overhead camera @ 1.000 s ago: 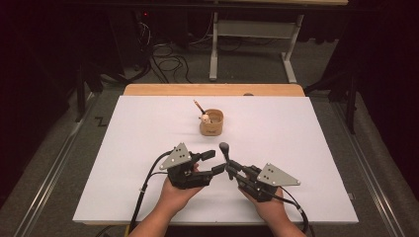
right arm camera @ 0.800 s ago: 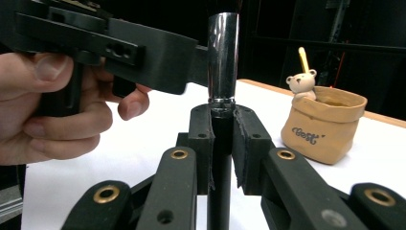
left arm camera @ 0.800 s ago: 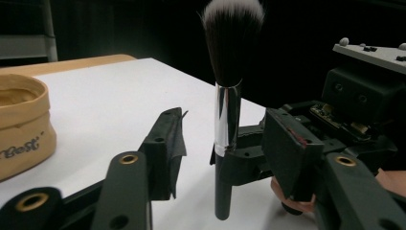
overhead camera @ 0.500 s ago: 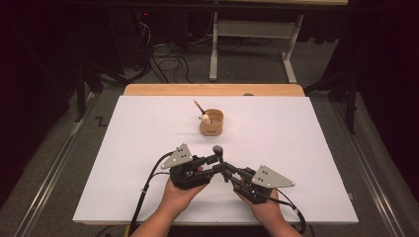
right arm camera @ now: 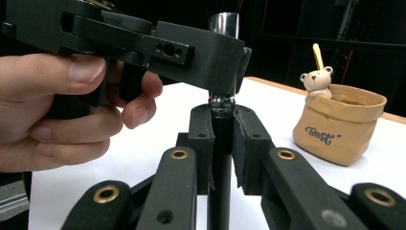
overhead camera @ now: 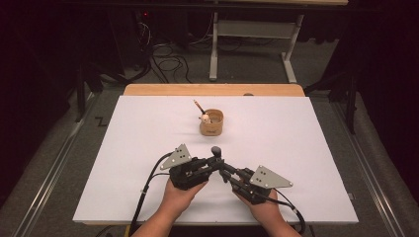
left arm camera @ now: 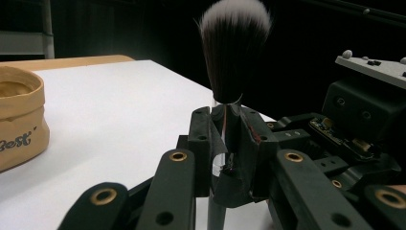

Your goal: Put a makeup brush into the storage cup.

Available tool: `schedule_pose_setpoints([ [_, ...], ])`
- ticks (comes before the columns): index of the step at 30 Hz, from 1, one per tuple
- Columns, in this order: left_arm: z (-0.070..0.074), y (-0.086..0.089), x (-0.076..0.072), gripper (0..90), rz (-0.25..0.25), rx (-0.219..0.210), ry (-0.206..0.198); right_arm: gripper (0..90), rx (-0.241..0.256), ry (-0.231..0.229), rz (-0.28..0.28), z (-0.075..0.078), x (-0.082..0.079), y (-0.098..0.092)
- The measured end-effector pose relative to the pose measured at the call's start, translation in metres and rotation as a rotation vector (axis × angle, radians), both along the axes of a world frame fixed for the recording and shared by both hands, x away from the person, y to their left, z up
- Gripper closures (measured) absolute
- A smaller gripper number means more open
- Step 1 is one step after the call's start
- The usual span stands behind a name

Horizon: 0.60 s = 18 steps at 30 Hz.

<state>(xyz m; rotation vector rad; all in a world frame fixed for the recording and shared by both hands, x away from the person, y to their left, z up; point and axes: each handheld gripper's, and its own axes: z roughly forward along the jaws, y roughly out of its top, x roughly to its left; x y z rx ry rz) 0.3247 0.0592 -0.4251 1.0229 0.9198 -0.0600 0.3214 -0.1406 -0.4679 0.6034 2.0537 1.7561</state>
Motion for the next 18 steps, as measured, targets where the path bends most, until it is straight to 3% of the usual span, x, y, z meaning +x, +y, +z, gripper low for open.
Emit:
schedule_pose_setpoints([
  [13,0.0003,-0.0013,-0.0022,78.0,0.003,0.009,-0.024,79.8,-0.005,0.001,0.011,0.0024,0.0009,-0.0012],
  [18,-0.0002,-0.0017,-0.0021,78.1,0.003,0.017,-0.028,78.8,-0.010,0.033,0.021,0.0042,0.0029,-0.0019],
])
